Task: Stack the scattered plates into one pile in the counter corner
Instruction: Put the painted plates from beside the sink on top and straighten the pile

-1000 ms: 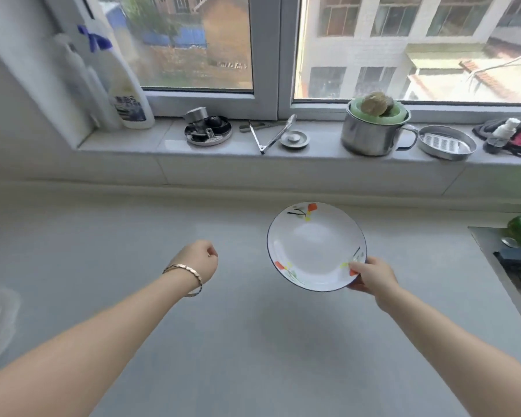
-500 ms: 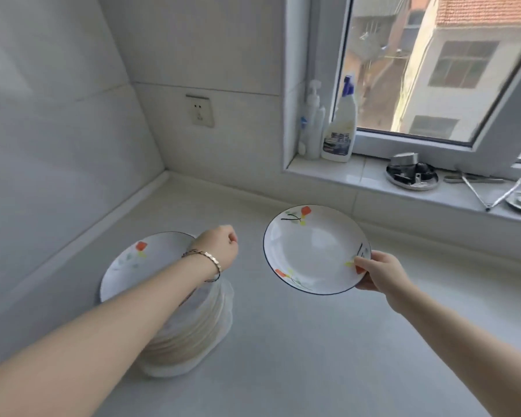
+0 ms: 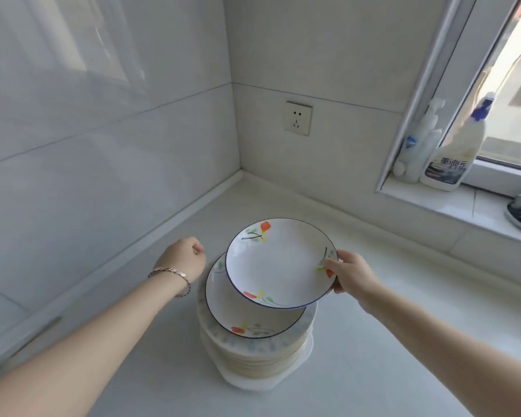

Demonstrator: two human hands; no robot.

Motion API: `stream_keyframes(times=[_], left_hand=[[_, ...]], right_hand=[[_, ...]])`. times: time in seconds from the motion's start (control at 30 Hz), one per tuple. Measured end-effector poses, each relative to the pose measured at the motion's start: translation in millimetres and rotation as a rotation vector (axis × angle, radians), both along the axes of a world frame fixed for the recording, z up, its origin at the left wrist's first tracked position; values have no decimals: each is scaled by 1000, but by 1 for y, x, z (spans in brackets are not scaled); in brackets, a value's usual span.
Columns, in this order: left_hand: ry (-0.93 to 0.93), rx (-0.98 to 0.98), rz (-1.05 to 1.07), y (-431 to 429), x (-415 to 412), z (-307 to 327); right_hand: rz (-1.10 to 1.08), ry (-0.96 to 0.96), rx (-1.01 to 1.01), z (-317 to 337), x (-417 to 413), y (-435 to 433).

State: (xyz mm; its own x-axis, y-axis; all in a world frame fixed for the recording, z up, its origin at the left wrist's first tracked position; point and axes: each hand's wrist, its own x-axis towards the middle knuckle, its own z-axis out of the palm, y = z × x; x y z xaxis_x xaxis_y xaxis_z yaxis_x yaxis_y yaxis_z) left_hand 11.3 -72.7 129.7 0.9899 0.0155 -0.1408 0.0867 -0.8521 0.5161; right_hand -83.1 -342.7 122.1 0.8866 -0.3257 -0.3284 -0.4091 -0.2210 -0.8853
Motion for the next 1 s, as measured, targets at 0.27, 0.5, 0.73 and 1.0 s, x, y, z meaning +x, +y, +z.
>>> stream_keyframes(times=[0.27, 0.5, 0.73, 1.0], left_hand=[[54, -56, 103, 24, -17, -30], [60, -125, 171, 28, -30, -40], [74, -138, 191, 34, -31, -45], [103, -143, 224, 40, -35, -70]], right_hand=[[83, 21, -242, -28, 1, 32], [111, -57, -506, -36, -14, 36], [93, -29, -696, -47, -8, 44], [-120, -54, -252, -67, -39, 18]])
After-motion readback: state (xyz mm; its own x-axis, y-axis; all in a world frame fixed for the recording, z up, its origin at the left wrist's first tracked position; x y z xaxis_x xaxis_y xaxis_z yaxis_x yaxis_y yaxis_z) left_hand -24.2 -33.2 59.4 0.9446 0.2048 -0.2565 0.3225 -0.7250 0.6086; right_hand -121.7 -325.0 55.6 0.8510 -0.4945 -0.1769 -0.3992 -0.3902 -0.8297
